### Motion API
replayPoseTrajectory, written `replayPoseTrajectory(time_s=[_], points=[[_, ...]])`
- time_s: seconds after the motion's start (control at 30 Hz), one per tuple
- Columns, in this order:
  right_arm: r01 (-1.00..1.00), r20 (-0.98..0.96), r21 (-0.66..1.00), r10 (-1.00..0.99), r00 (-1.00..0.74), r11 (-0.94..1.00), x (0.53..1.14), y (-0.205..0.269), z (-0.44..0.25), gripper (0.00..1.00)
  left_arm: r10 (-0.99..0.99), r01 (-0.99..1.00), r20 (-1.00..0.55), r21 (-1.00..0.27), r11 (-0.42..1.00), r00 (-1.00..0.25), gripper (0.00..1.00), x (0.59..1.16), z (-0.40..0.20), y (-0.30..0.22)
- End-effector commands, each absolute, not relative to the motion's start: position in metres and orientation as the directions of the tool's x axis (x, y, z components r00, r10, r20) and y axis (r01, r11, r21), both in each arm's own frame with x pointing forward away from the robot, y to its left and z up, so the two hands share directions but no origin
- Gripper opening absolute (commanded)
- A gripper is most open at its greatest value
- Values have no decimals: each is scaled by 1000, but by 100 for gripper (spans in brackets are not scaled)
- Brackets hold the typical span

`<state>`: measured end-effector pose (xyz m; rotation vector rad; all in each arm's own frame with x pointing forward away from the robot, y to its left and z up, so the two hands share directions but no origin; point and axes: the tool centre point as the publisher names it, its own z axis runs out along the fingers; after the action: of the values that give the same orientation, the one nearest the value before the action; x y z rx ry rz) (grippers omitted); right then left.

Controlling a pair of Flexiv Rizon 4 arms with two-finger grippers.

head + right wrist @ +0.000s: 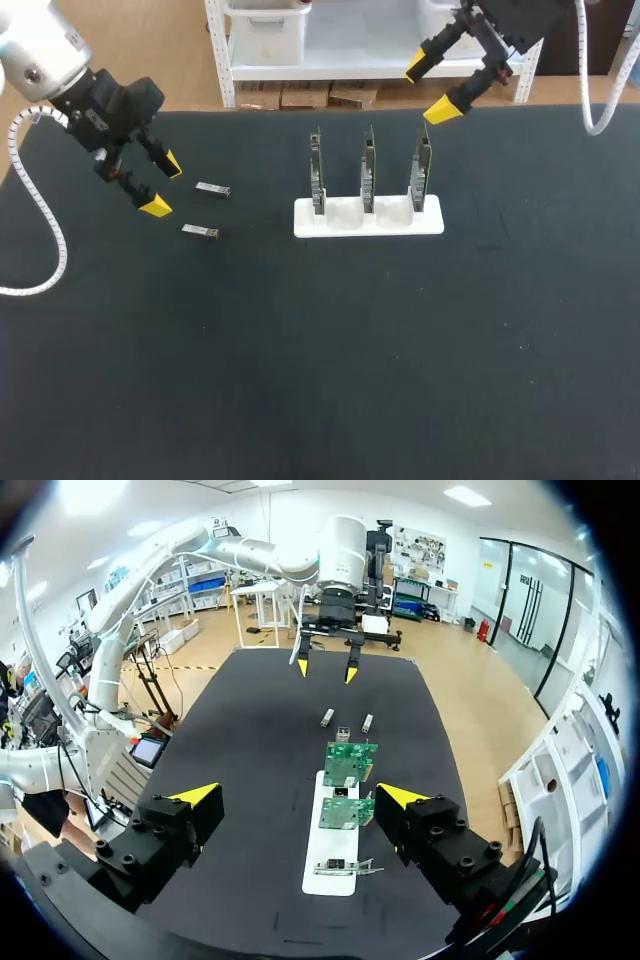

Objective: Pick up the optical module with the left hand, and insert it into the network port with the right hand.

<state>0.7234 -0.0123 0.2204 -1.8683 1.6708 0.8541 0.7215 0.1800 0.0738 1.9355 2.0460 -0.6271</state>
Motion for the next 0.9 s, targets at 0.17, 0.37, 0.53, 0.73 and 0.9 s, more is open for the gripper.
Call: replayPoseTrajectory(time_s=[0.17, 0.37, 0.53, 0.73, 0.9], points=[[-991, -727, 44, -684, 55, -127, 721, -13, 220, 100, 882, 991, -463, -133, 23, -82, 100, 721, 74, 180], [-991, -727, 44, -684, 55, -127, 721, -13, 220, 100, 898, 998, -436, -53, 42, -61, 100, 725, 77, 182], [-991, -727, 44, -684, 55, -127, 721, -13, 220, 100, 935, 999, -353, 7, -33, 33, 100, 716, 83, 176], [-991, -727, 44, -684, 55, -127, 721, -13, 220, 100, 982, 997, -179, 54, -51, 60, 100, 706, 78, 181], [-991, -727, 44, -684, 55, -127, 721, -13, 220, 100, 989, 997, -134, 61, -50, 58, 100, 697, 70, 185]])
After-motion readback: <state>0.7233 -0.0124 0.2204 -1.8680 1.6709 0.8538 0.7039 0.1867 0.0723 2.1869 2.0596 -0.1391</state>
